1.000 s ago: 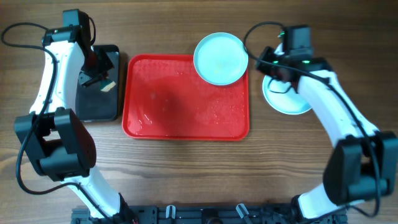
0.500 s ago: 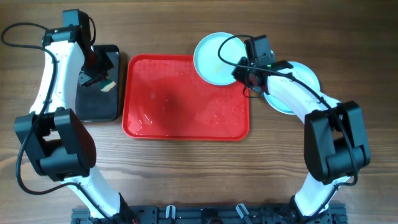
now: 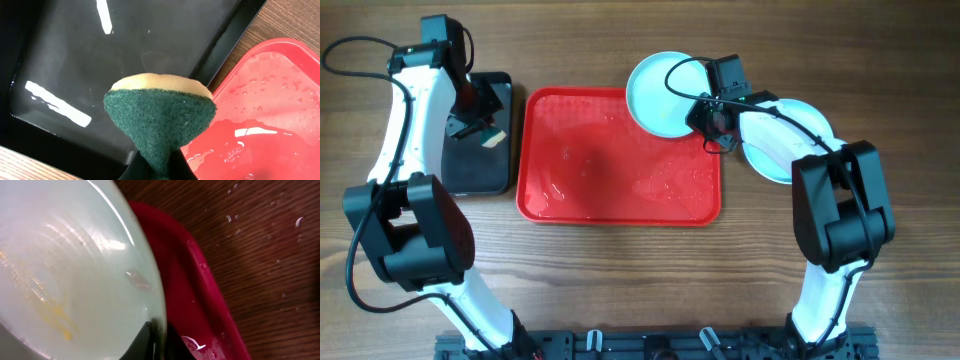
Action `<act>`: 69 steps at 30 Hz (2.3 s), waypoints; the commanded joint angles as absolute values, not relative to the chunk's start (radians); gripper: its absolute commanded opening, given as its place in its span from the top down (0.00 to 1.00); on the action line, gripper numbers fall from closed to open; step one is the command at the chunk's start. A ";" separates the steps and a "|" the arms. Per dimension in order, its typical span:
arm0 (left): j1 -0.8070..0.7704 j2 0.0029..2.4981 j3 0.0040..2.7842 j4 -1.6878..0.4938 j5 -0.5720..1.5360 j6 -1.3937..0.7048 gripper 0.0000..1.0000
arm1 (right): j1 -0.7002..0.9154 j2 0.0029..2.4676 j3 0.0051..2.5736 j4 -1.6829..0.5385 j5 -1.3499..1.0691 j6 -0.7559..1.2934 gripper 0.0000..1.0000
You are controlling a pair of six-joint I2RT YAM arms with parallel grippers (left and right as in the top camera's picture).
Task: Clean dirty plates on tray and stack at the side
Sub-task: 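Carry the plate right and set it onto the white plate, then grip the remaining teal-rimmed plate with right gripper, pull it to tray center, then bring the sponge in left gripper onto the remaining plate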
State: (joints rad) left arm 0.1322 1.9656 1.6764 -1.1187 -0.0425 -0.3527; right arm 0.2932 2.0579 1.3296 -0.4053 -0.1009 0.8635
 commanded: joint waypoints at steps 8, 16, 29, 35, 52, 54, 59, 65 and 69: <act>0.133 1.977 1.679 -1.119 -0.034 -0.347 0.96 | 0.408 2.083 1.348 -0.550 -0.273 0.756 0.96; 0.133 1.977 1.679 -1.120 -0.034 -0.347 0.96 | 0.561 2.051 1.349 -0.611 -0.308 0.705 0.76; 0.133 1.977 1.679 -1.119 -0.034 -0.347 0.96 | 0.541 2.080 1.377 -0.417 -0.122 0.624 0.41; 0.133 1.977 1.679 -1.119 -0.034 -0.347 0.96 | 0.543 2.132 1.377 -0.410 -0.215 0.664 0.51; 0.133 1.977 1.679 -1.119 -0.034 -0.348 0.96 | 0.543 2.135 1.377 -0.483 -0.319 0.825 0.96; 0.133 1.977 1.679 -1.120 -0.034 -0.348 0.96 | 0.543 2.134 1.378 -0.482 -0.327 0.800 0.93; 0.131 1.977 1.679 -1.119 -0.033 -0.347 0.96 | 0.525 2.134 1.413 -0.477 -0.226 0.668 0.66; 0.093 1.977 1.648 -1.100 -0.018 -0.347 0.96 | 0.517 2.135 1.429 -0.476 -0.205 0.619 0.85; 0.054 1.977 1.609 -1.072 0.011 -0.347 0.96 | 0.519 2.135 1.429 -0.481 -0.206 0.620 0.94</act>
